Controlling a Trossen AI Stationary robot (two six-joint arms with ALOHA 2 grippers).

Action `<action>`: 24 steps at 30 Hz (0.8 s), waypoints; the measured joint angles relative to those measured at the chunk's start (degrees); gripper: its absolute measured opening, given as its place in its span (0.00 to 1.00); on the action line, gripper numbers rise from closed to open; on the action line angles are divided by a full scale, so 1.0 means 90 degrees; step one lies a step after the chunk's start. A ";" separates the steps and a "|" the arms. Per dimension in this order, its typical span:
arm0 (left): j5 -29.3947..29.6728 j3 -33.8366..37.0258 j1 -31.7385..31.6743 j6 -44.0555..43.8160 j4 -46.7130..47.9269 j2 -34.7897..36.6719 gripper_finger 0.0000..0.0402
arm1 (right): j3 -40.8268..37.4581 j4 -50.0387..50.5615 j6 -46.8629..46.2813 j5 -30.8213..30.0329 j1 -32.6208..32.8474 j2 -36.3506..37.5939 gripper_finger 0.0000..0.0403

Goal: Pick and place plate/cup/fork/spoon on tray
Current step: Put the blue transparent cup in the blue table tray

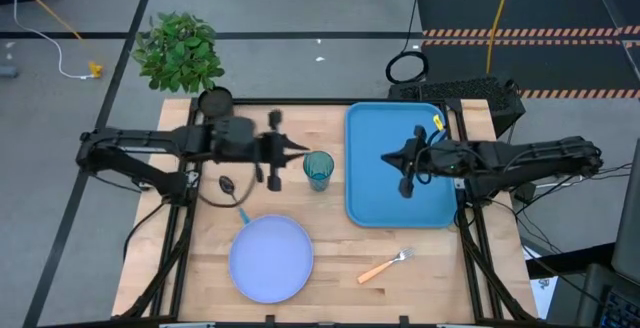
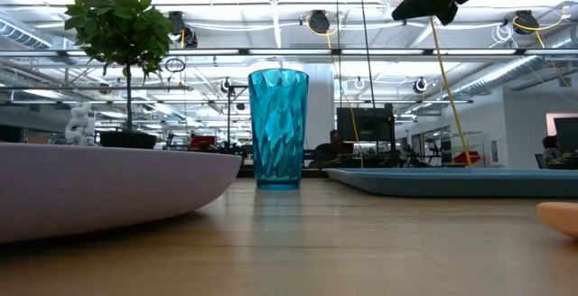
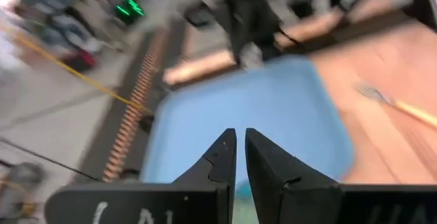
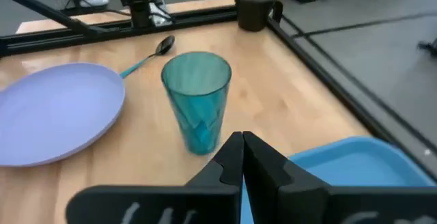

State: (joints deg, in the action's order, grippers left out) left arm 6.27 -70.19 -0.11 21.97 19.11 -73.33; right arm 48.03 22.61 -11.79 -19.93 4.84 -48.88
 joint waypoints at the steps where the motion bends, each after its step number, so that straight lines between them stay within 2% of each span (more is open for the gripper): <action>1: -0.0066 -0.0174 0.0015 -0.0005 0.0221 -0.0231 0.09 | 0.0028 0.0094 -0.0105 0.0099 0.0000 0.0000 0.00; 6: -0.0071 -0.0936 0.0026 -0.0012 0.1361 -0.1232 0.10 | 0.0032 0.0386 -0.0421 0.0726 0.0000 -0.0002 0.00; 9: 0.0027 -0.1256 0.0026 -0.0191 0.1951 -0.1665 0.13 | 0.0035 0.0449 -0.0447 0.0771 0.0002 -0.0049 0.00; 18: 0.0050 -0.1423 0.0174 -0.0512 0.2728 -0.2269 0.37 | 0.0037 0.0565 -0.0401 0.0771 0.0002 -0.0075 0.00; 24: 0.0048 -0.1428 0.0283 -0.0446 0.2735 -0.2444 0.46 | 0.0037 0.0534 -0.0400 0.0749 0.0002 -0.0078 0.00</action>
State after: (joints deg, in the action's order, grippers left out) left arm 6.70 -83.05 2.44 17.96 43.73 -95.32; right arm 48.36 27.42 -15.40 -13.19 4.86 -49.58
